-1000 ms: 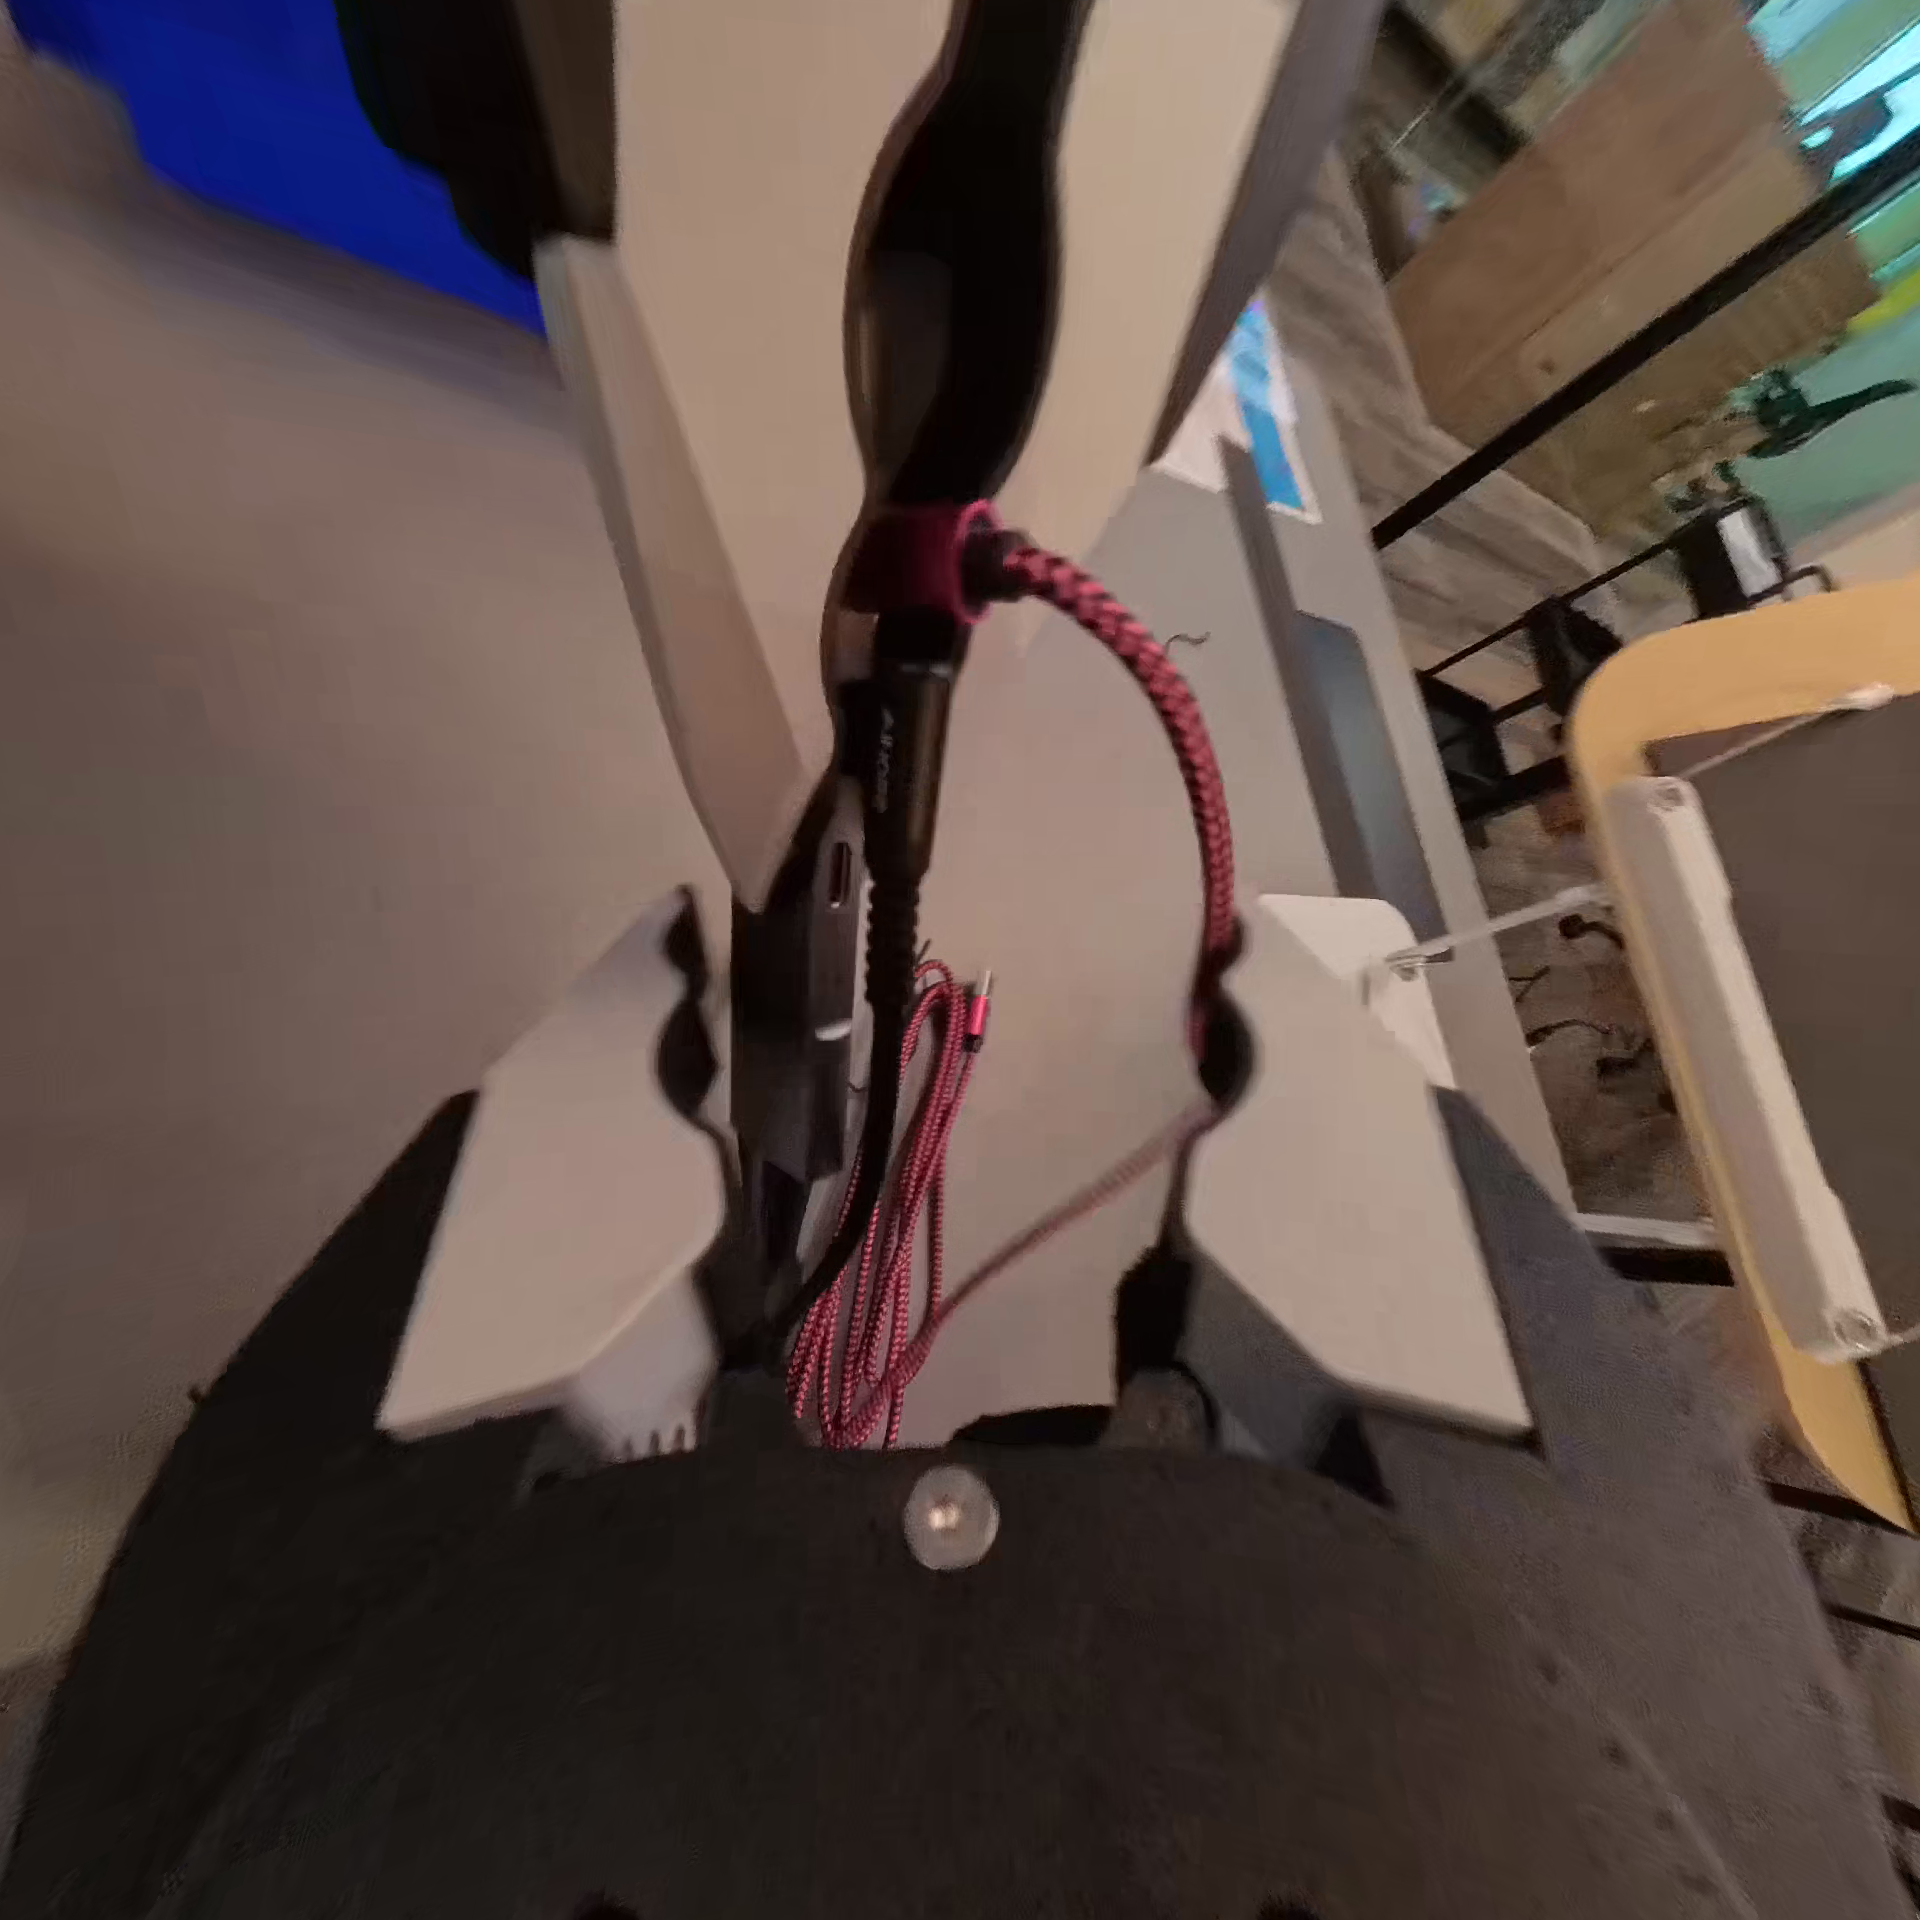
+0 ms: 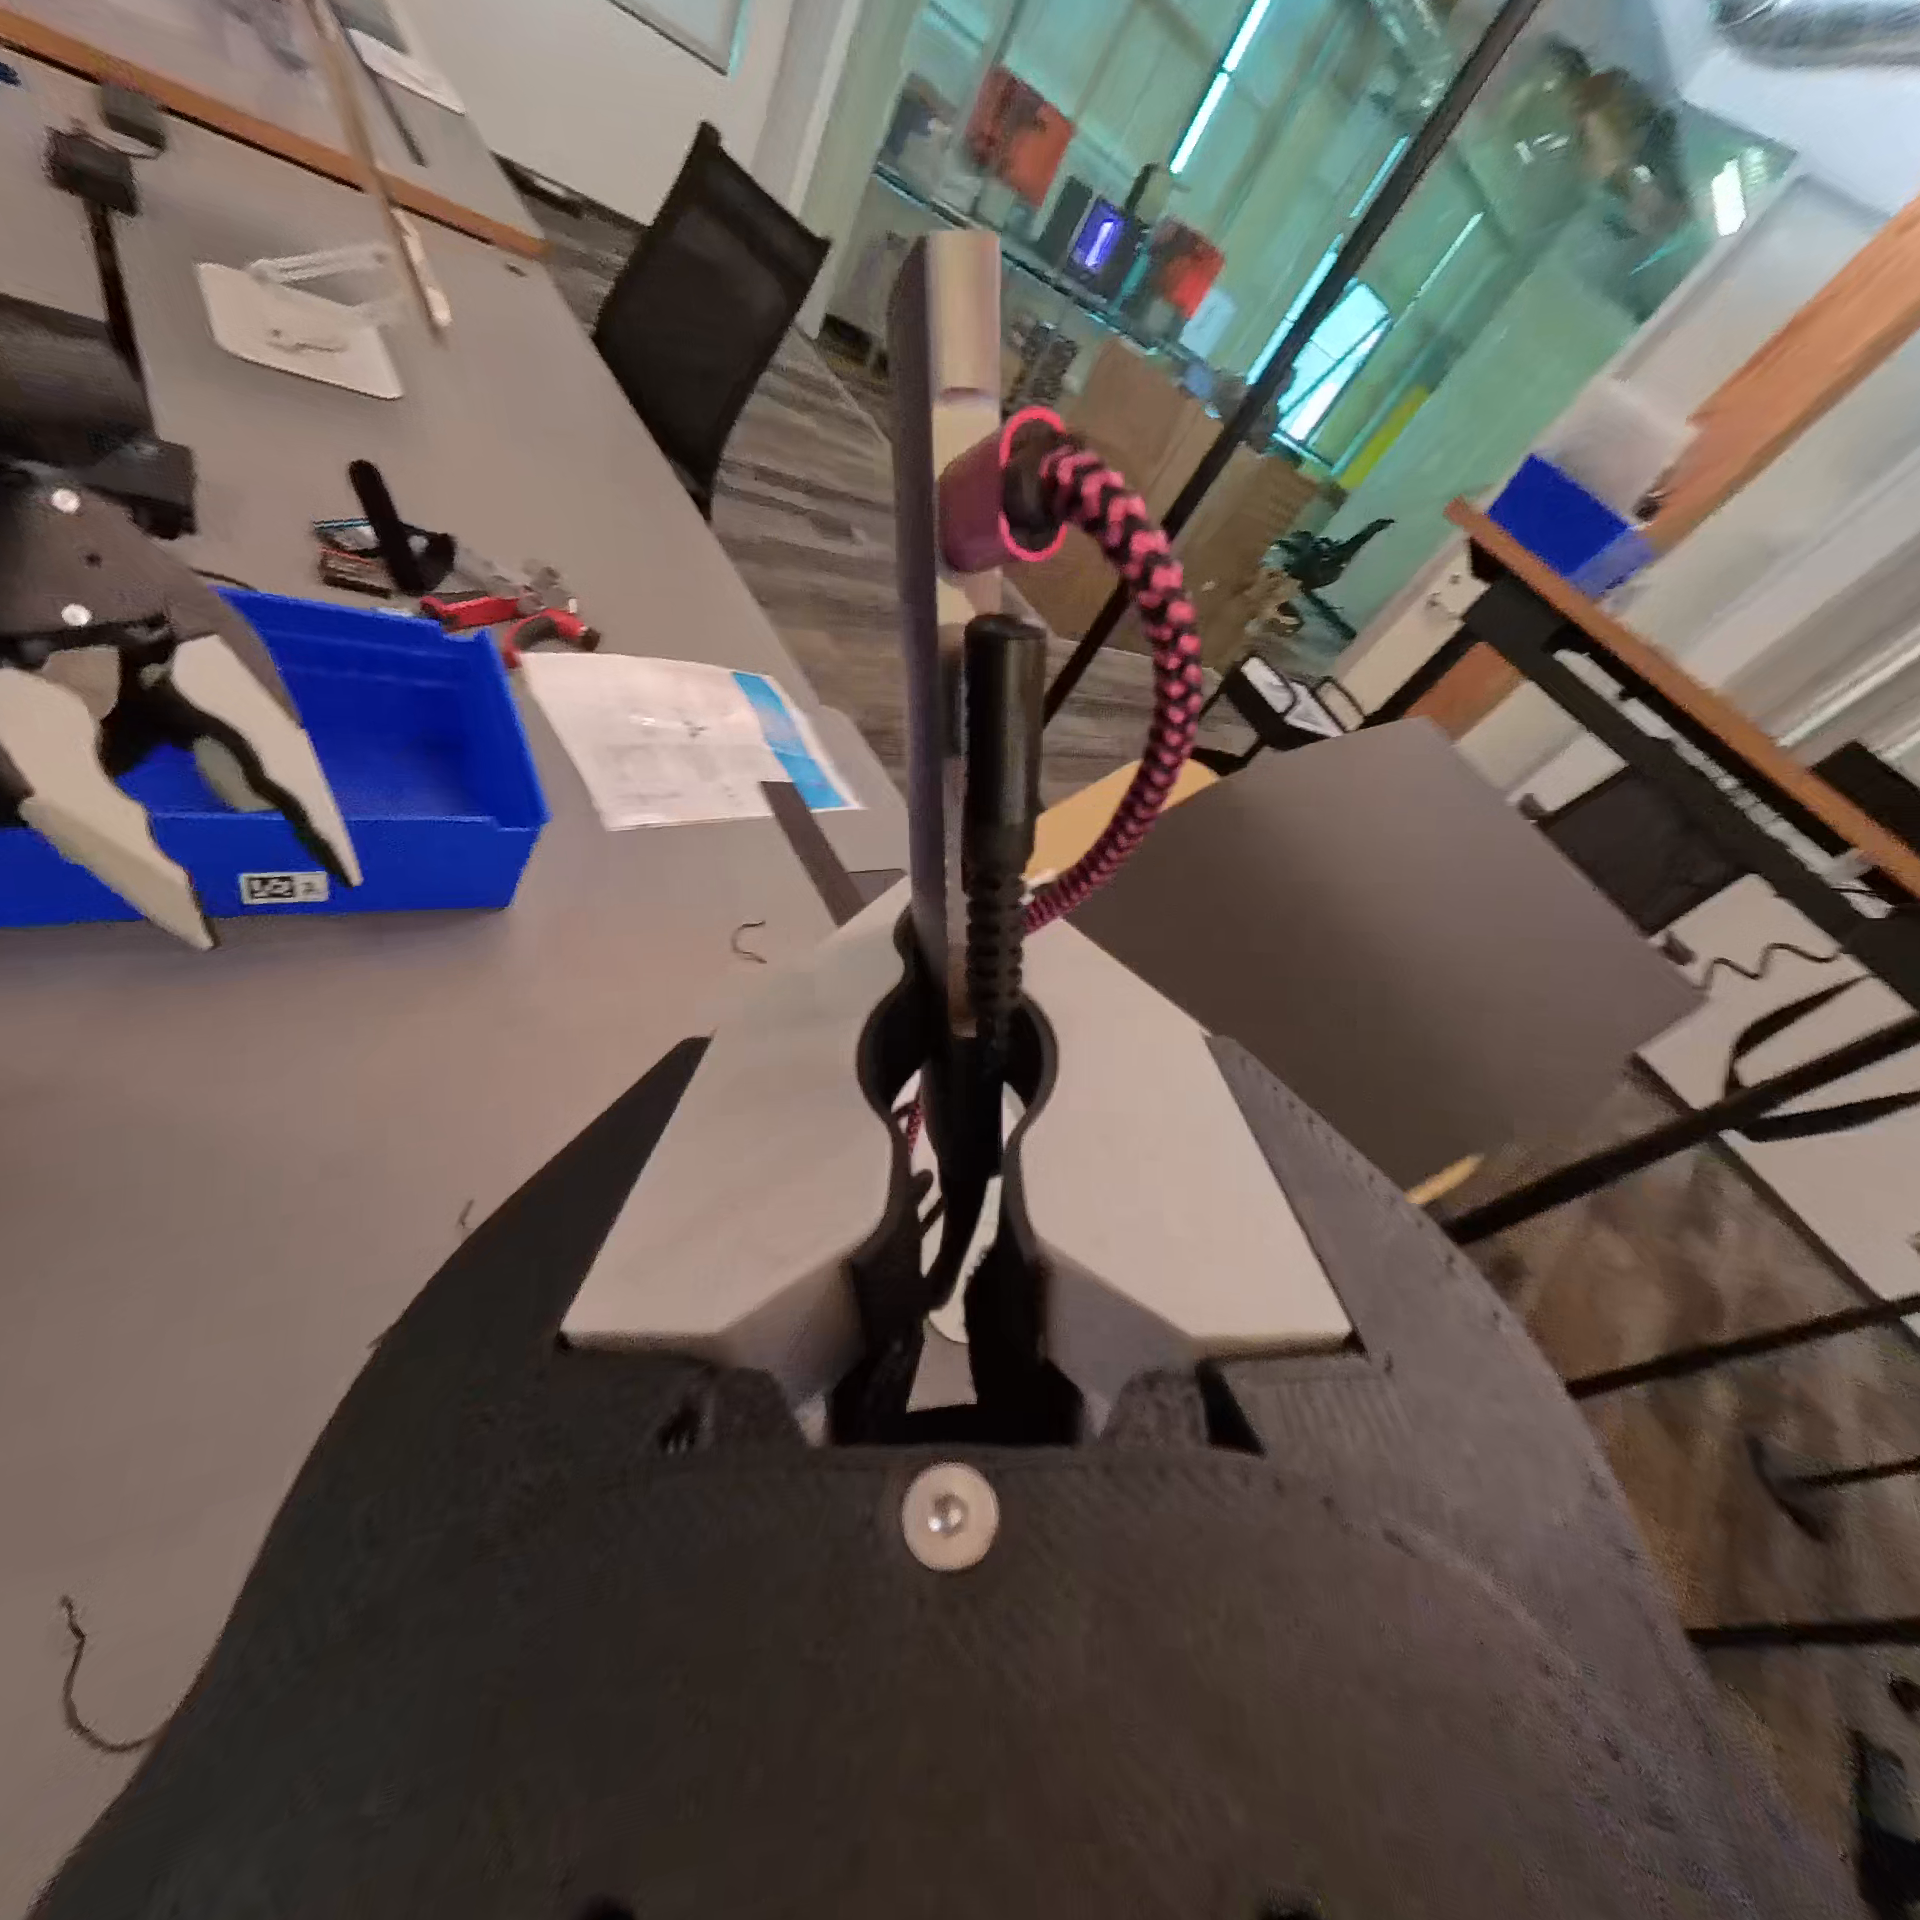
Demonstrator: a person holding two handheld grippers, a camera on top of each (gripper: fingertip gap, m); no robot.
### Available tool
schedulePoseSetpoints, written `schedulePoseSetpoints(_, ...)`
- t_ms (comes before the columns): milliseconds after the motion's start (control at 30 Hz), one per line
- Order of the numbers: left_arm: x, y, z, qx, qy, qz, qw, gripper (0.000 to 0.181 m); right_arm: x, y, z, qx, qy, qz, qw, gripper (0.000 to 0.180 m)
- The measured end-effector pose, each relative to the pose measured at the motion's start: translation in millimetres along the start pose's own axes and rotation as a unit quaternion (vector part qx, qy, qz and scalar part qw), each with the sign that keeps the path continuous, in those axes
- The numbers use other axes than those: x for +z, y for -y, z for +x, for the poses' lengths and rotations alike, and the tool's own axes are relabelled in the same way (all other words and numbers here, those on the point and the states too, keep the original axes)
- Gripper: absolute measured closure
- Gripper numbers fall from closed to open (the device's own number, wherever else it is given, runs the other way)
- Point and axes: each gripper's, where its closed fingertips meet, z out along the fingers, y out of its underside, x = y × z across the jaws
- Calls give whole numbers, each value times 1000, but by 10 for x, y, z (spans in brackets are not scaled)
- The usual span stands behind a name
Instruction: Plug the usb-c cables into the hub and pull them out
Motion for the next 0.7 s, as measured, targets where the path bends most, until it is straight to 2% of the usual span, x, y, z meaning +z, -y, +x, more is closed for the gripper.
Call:
schedulePoseSetpoints(133, 38, -87, 41, -10, -7, 0, 1000, 132, -365, 159, 367, -5, -38, -8, 999, 176)
schedulePoseSetpoints(233, 73, -147, 72, -14, -12, -3, 1000, 132, -580, -2, 554, -2, -66, -28, 997, 176)
schedulePoseSetpoints(333, 106, -201, 104, -18, -17, -7, 1000, 132, -706, -451, 686, 17, -105, -62, 992, 176)
schedulePoseSetpoints(567, 153, -316, 203, -21, -25, -22, 999, 132, -748, -1828, 614, 51, -143, -129, 980, 176)
schedulePoseSetpoints(700, 141, -357, 217, -15, -17, -32, 999, 132, -790, -2309, 568, 44, -160, -115, 979, 176)
